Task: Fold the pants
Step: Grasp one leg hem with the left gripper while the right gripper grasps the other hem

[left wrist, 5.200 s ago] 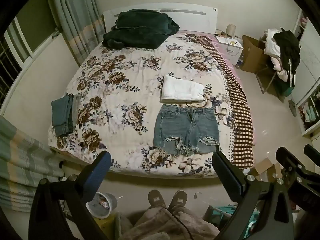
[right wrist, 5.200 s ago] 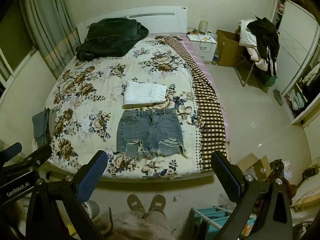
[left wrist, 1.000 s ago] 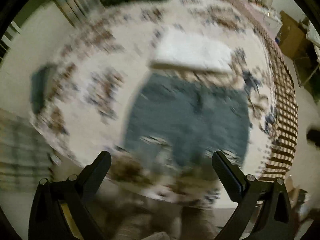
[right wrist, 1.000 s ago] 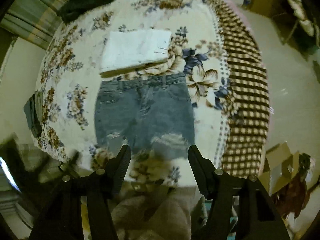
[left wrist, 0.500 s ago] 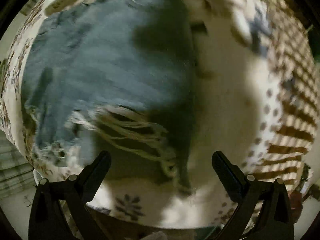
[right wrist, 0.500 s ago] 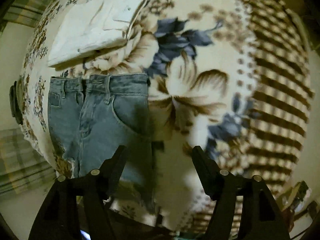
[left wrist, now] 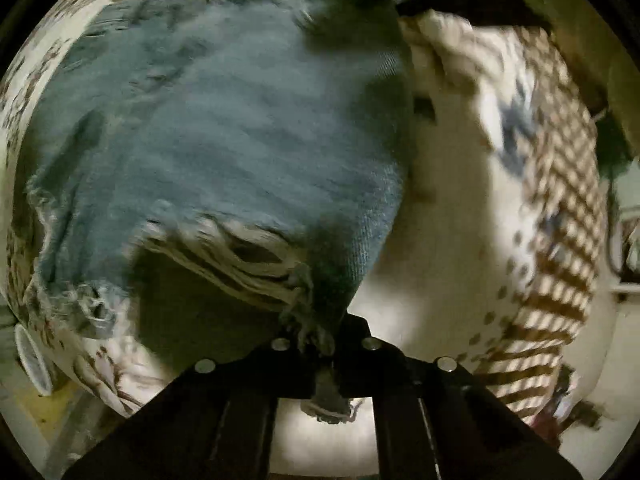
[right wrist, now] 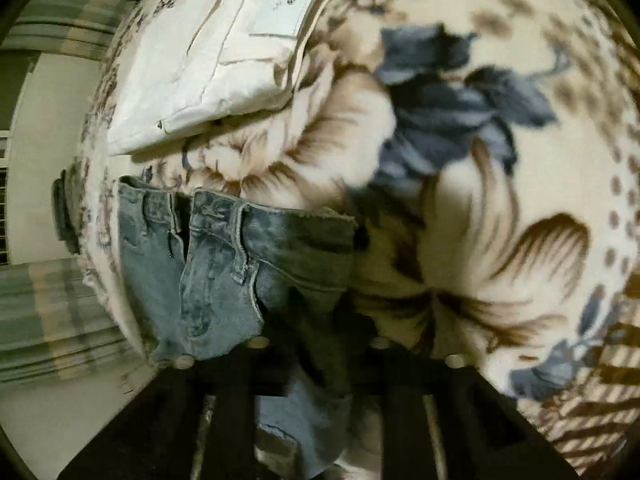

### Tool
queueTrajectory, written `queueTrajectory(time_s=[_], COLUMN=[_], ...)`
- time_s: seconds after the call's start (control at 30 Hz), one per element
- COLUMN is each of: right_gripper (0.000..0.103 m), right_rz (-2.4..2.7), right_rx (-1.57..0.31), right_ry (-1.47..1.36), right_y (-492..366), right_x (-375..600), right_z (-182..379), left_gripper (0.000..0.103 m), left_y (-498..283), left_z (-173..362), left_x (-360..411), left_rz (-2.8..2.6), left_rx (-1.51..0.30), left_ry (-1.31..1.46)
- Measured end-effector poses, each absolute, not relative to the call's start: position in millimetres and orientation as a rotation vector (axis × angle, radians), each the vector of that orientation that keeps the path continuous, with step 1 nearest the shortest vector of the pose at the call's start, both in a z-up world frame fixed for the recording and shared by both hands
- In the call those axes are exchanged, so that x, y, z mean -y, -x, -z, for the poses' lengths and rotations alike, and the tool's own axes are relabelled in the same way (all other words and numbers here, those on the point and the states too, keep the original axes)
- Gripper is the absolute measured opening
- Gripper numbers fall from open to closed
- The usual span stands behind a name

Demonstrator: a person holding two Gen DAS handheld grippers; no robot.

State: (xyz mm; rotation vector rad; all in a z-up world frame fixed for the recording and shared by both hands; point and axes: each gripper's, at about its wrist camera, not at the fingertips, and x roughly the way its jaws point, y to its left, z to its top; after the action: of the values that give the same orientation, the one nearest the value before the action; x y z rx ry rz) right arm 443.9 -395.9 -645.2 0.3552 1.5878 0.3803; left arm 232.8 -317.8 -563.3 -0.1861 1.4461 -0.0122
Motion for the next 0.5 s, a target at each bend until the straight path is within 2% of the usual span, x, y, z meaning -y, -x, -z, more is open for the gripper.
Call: queueTrajectory(time_s=[0.13,0.3,0.5], right_gripper=[0.006,0.005,0.005], right_rz=[-0.346,-0.35,-0.412], right_rx=[-1.546,-1.485,-1.435], right_ry=[-0.351,-0.309,-0.21], right_y=[-439.6,-432.1,-431.2], right_x=[384.3,355.8,274.3], right_z=[613.8,550.6,492.1], left_gripper=[0.003,0.003,0.003], left_y=[-233.4,-214.0,-194.9], left_z=[527.1,486.3,451.8], left_x=[281.7,239.1,146.4], left_rz=[0.017,-0.005,-0.097], left_rx=[-1.383,-1.296,-1.216], left_ry=[0.265,0.362,0.482])
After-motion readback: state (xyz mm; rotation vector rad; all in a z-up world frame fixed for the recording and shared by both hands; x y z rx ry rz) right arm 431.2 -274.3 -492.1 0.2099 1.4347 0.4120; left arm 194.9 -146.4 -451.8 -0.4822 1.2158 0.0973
